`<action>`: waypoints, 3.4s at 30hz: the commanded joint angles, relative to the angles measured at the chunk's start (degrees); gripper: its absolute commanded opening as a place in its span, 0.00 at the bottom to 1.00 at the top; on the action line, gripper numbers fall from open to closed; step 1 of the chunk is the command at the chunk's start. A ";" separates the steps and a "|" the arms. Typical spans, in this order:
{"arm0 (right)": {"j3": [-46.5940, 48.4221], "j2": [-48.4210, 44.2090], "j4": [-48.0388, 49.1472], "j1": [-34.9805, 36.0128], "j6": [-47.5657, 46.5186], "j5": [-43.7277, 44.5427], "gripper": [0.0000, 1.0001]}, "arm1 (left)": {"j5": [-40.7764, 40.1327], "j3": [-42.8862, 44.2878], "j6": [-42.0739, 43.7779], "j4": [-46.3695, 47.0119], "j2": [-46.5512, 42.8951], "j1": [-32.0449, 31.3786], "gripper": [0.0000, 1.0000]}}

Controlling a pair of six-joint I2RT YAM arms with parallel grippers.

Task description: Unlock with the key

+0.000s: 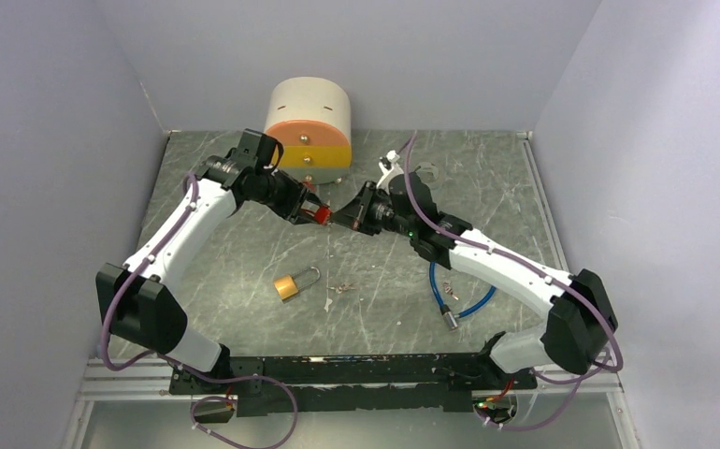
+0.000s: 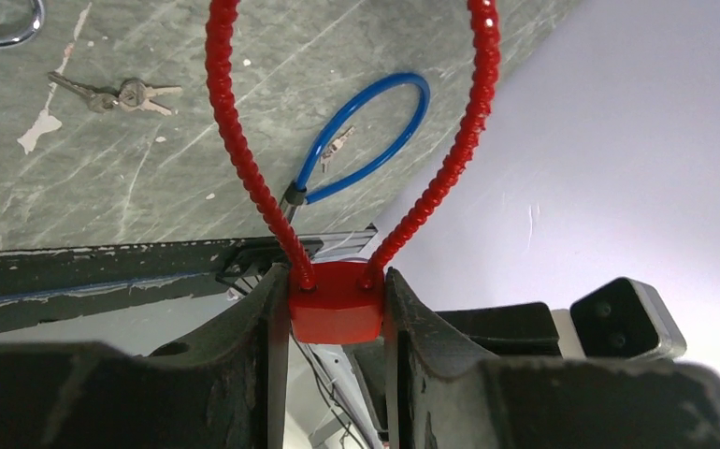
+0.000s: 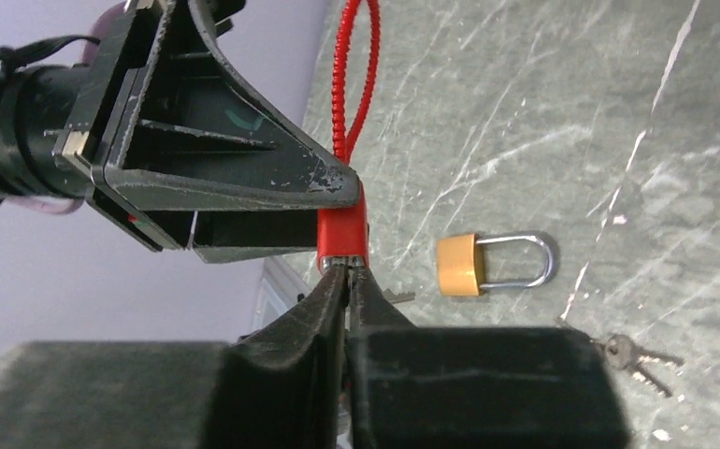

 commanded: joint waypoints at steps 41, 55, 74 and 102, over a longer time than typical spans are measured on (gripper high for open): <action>-5.71 -2.66 18.56 -1.63 -2.17 -8.70 0.00 | 3.81 -3.84 1.15 7.74 -10.31 -1.57 0.03; 6.67 5.95 16.92 -1.43 -3.86 -7.88 0.00 | 13.43 -5.39 -4.07 11.20 -11.53 -1.66 0.03; -10.47 2.43 44.57 -5.20 40.71 -13.19 0.00 | 6.04 -11.19 -6.90 29.82 -19.57 -1.64 0.02; -23.84 -8.77 53.37 -18.61 29.73 -27.24 0.72 | -10.38 -14.55 18.25 39.30 -24.93 -1.66 0.03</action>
